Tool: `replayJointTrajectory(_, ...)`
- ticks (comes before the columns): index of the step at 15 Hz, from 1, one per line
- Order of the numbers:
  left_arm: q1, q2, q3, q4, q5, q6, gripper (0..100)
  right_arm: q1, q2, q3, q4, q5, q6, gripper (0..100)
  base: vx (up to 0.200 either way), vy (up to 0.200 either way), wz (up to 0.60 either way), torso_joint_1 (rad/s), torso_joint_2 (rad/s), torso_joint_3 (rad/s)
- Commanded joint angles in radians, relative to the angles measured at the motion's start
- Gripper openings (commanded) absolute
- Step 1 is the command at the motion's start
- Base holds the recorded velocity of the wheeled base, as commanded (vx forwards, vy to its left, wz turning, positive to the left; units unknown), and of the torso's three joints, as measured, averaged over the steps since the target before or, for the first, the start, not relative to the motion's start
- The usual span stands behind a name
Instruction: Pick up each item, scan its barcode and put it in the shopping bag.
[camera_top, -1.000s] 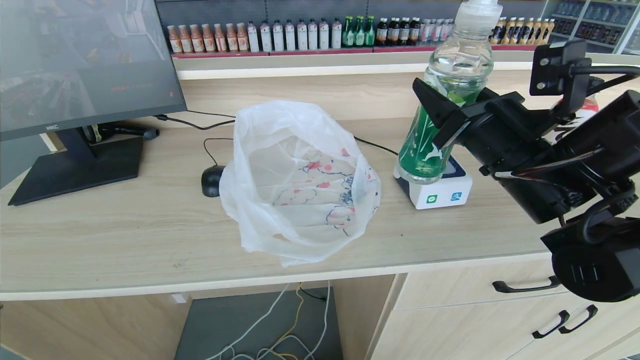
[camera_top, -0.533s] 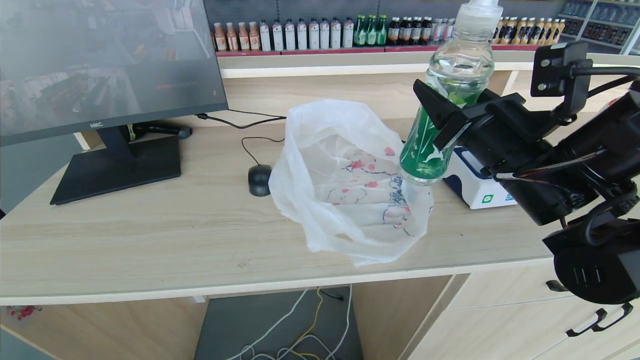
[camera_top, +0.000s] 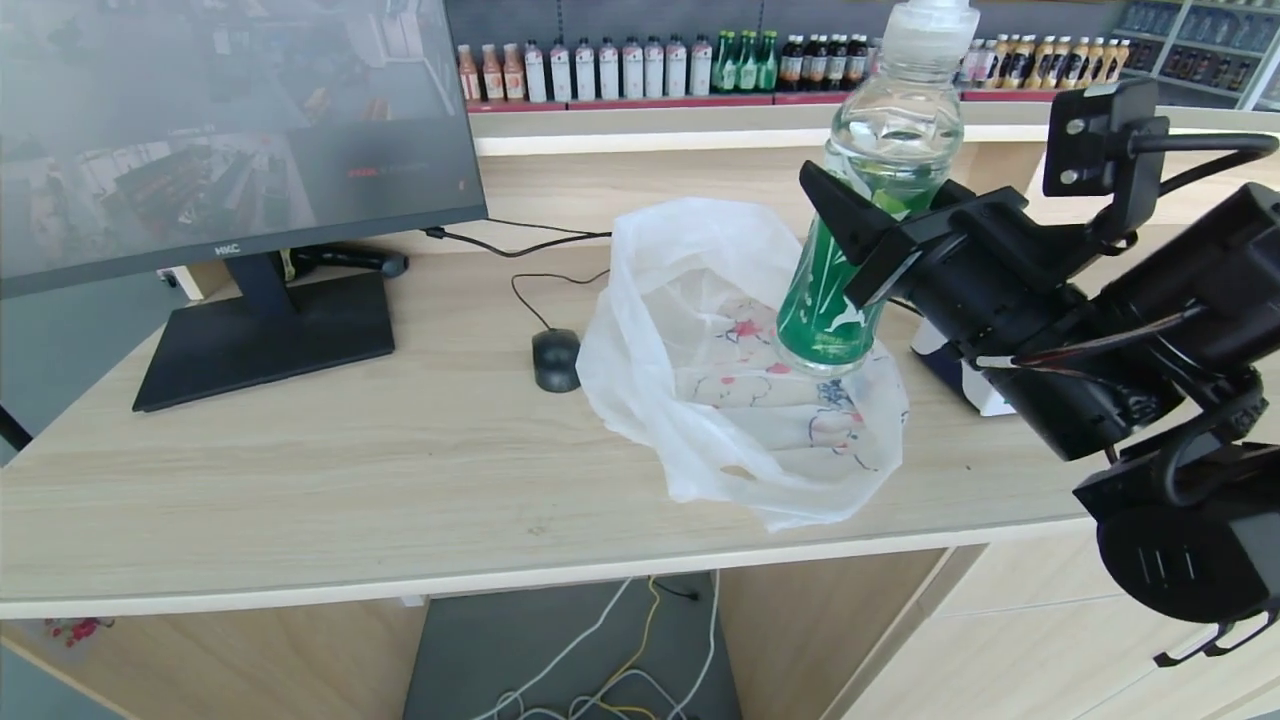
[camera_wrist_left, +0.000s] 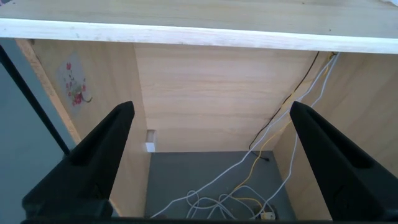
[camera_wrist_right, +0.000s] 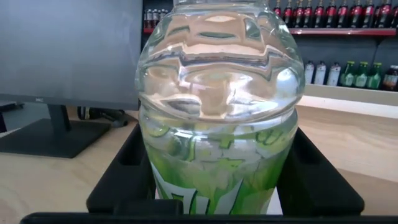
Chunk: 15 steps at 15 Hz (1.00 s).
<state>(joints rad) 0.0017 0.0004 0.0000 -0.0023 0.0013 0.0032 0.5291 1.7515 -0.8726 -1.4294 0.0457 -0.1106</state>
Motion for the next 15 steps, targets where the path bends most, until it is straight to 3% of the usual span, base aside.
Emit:
replayJointTrajectory(1,0.0,0.0,0.0,-0.001,0.0,0.0,100,0.006,0.031,-0.029,-0.002,-0.001,0.0,0,0.0,0.0,0.0,0.0,0.0,0.0)
replayJointTrajectory(8,0.0,0.0,0.0,-0.001,0.0,0.0,100,0.035,0.223,-0.275,0.009,-0.01,0.046,0,0.0,0.0,0.0,0.0,0.0,0.0)
replayJointTrajectory(15,0.0,0.0,0.0,-0.001,0.0,0.0,100,0.037,0.384,-0.416,0.009,-0.023,0.046,0,0.0,0.0,0.0,0.0,0.0,0.0)
